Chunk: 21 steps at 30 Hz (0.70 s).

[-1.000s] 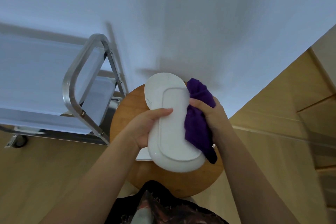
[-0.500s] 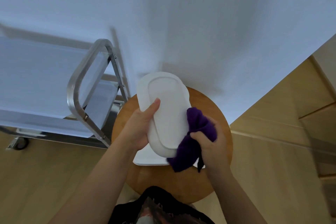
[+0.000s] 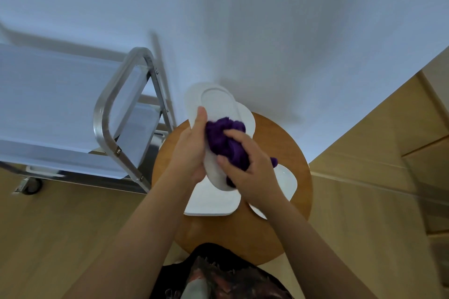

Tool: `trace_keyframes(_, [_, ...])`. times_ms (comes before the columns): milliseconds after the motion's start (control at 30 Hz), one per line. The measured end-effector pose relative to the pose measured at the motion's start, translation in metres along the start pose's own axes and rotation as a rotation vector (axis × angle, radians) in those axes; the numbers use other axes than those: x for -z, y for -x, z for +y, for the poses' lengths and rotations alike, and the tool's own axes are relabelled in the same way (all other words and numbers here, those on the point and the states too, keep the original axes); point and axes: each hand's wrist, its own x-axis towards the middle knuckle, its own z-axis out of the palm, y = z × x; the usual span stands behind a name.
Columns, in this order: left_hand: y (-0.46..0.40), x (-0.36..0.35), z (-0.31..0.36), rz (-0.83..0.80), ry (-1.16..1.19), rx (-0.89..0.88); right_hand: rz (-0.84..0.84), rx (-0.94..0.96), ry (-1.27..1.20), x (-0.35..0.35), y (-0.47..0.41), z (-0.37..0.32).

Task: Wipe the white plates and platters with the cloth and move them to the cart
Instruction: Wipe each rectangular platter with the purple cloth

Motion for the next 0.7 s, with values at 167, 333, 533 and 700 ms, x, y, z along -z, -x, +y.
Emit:
trace_keyframes(167, [-0.011,0.011,0.006,0.172,0.069,0.073,0.025,0.127,0.132,-0.006,0.037,0.033])
trace_keyframes(333, [-0.007,0.008,-0.007,0.221,0.117,0.114,0.275,-0.064,-0.045,0.001,0.043,0.04])
trace_keyframes(533, [-0.001,-0.004,-0.008,0.258,0.253,0.227,0.115,0.245,0.378,0.003,0.041,0.04])
trace_keyframes(700, [0.007,-0.006,-0.01,0.174,0.247,0.25,0.331,0.444,0.529,0.013,0.027,0.041])
